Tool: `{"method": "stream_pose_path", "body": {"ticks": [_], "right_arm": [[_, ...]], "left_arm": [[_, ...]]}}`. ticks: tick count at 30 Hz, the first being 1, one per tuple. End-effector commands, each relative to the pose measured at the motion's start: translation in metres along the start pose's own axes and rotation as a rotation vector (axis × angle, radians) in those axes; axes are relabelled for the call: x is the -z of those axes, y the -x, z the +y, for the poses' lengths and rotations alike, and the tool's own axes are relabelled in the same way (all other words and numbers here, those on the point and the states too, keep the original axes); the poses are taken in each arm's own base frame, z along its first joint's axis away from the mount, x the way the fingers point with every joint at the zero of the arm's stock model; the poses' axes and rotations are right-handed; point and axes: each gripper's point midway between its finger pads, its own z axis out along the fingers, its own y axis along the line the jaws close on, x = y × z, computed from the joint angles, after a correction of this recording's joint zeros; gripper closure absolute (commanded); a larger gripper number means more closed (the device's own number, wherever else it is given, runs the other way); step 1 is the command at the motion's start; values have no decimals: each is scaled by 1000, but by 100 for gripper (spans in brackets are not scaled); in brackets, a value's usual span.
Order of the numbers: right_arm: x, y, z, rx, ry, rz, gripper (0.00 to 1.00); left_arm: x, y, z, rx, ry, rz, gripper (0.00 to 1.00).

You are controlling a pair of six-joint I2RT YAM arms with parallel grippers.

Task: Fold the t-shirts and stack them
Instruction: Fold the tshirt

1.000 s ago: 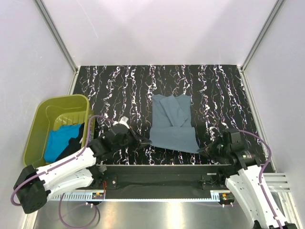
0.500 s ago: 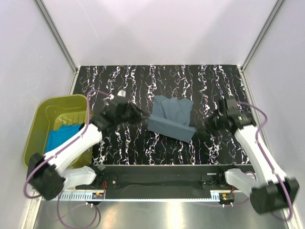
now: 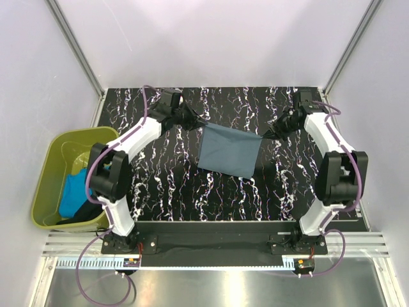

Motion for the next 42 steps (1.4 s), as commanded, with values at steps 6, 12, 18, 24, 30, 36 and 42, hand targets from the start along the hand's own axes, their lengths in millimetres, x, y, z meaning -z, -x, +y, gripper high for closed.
{"method": "stream_pose_path", "body": {"ticks": [6,12,18,24,30,36,42], "right_arm": [[-12,45,19,40,78,1,100],[-38,65,14,50,83,20,100],[-55,77,23,71,127,57,100],[-65,88,34,77,168,69,100],[-55,91,50,103,219,51,98],[-66,101,59,105,256,36,97],[-69,101,64,105,264,43,97]], "left_arm": [[-29,47,-27,-27,-132,-9,100],[-52,61,-15,2,-135,-14,100],[-61,77,-1,16,-116,-45,100],[-62,87,14,38,-85,-64,100],[-49,93,17,50,-66,-109,100],[-55,108,16,64,-75,-126,100],[-52,107,18,69,-74,-128,100]]}}
